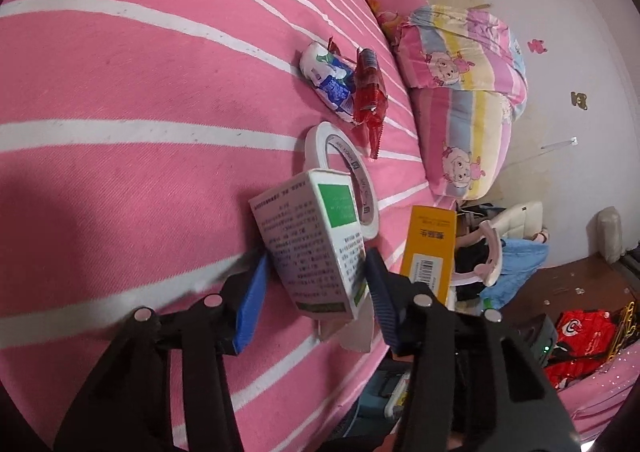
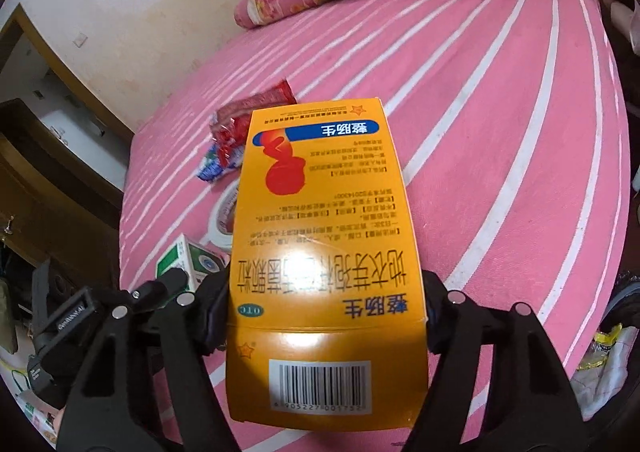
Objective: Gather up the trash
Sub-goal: 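Grasp the orange medicine box with the right tool while the left tool grasps the white-green box, then carry both boxes over the trash bin with both tools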
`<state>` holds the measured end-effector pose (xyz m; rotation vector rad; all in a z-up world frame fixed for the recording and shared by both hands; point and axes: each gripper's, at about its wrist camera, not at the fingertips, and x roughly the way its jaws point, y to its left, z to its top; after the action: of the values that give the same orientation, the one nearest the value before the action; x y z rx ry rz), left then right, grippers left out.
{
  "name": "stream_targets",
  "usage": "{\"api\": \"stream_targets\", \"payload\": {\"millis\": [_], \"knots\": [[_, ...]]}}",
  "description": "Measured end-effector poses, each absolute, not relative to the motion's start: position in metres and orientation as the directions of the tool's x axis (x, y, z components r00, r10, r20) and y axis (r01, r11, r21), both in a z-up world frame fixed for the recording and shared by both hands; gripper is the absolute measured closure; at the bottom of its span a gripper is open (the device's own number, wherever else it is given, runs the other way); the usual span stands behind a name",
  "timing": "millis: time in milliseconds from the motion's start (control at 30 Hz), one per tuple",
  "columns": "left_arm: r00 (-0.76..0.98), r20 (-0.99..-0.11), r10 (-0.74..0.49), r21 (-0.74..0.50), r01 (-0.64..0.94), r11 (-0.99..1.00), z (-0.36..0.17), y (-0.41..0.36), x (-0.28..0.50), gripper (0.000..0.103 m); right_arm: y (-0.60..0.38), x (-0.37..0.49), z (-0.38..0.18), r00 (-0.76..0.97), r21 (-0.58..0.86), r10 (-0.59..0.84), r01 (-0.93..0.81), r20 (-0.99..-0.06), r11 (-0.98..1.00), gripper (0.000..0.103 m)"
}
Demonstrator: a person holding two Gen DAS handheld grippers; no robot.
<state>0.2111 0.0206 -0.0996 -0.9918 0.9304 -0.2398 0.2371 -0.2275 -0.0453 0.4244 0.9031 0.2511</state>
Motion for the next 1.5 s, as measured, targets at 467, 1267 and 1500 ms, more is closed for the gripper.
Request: {"api": "stream_targets", "payload": {"millis": [467,1267,1500], "knots": [[0.675,-0.523,-0.520,-0.783,-0.138,0.607,-0.058,0.023,0.155,0.057,-0.208,0.172,-0.003,0.675,0.389,0.409,-0.192,-0.615,0.901,0.033],[0.761,-0.451,-0.467,-0.715,0.005,0.699,0.037,-0.006,0.032,0.057,-0.237,0.036,0.070,0.748,0.429,0.470,-0.272,-0.470,0.862,0.033],[0.755,-0.414,-0.508,-0.690,0.104,0.716,0.072,-0.042,0.017,0.057,-0.260,0.007,0.095,0.788,0.422,0.456,-0.278,-0.413,0.863,0.033]]}}
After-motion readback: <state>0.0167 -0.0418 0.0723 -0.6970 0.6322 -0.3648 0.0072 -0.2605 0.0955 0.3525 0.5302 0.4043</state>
